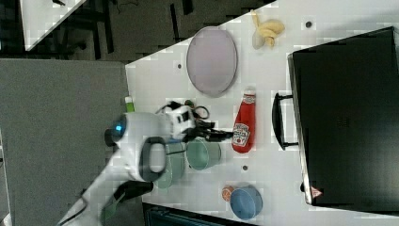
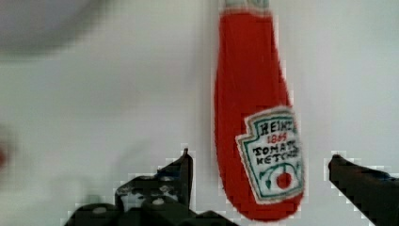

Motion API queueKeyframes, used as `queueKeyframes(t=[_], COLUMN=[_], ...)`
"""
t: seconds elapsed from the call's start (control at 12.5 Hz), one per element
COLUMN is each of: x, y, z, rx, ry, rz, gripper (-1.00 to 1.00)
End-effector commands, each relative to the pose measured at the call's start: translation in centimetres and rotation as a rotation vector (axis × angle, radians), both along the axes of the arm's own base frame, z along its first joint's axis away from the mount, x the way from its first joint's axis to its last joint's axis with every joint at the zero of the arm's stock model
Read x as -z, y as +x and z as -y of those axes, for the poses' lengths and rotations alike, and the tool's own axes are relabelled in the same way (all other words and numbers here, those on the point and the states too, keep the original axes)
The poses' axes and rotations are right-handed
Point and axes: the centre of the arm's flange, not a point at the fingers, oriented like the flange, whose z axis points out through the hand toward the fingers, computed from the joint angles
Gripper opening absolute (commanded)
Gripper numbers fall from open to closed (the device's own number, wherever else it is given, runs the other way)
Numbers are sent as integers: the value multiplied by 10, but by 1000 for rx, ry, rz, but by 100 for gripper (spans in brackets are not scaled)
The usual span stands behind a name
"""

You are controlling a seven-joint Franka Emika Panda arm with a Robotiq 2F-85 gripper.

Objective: Pick ketchup from strainer and place it on the table

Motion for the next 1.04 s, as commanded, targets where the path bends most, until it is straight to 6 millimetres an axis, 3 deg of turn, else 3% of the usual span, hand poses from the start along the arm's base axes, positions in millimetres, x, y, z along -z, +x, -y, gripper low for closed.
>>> queueKeyframes(t=[0.08, 0.4, 0.56, 0.72, 1.04], x=[-158, -269, -306, -326, -320], y=[46, 55, 56, 55, 56], z=[-12, -25, -28, -25, -24], rx=[186, 345, 365, 371, 371], ry=[-14, -40, -40, -40, -42], rz=[173, 79, 72, 76, 67], gripper=[100, 100, 100, 100, 100])
